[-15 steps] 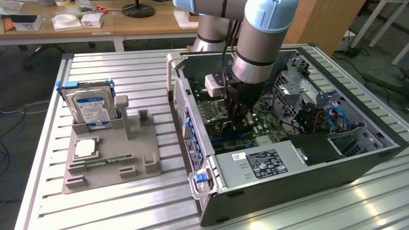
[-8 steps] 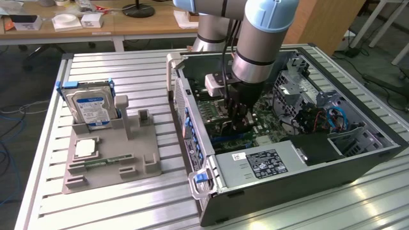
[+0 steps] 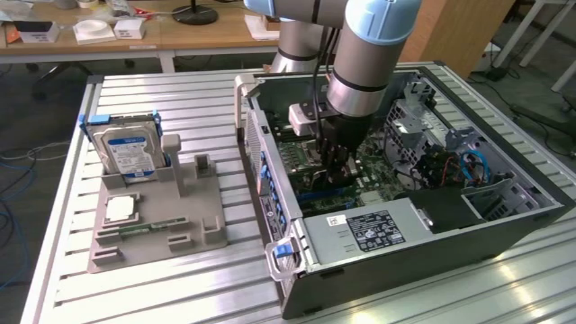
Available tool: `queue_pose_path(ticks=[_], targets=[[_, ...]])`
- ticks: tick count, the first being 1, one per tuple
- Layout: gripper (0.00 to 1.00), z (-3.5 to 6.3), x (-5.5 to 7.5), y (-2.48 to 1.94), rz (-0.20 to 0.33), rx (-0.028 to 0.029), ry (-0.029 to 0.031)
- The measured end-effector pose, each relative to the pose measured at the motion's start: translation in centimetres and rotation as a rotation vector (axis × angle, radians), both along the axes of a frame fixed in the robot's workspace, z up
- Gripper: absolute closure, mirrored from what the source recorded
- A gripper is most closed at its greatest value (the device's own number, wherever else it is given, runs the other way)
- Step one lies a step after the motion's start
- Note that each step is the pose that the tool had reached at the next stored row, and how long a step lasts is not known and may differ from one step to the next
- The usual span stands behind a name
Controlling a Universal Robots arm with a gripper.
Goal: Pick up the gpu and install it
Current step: 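Insert the gpu into the slot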
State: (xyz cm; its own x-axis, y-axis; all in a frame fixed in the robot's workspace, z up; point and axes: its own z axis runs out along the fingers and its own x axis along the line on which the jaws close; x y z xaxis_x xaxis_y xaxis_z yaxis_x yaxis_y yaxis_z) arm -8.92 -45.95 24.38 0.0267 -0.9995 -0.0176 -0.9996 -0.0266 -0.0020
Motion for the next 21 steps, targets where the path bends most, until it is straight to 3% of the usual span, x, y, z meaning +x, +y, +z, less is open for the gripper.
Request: queue_pose_path(ticks=[21], targets=[[0.73, -0.32, 0.00, -0.02, -0.001, 0.0001, 0.0000]])
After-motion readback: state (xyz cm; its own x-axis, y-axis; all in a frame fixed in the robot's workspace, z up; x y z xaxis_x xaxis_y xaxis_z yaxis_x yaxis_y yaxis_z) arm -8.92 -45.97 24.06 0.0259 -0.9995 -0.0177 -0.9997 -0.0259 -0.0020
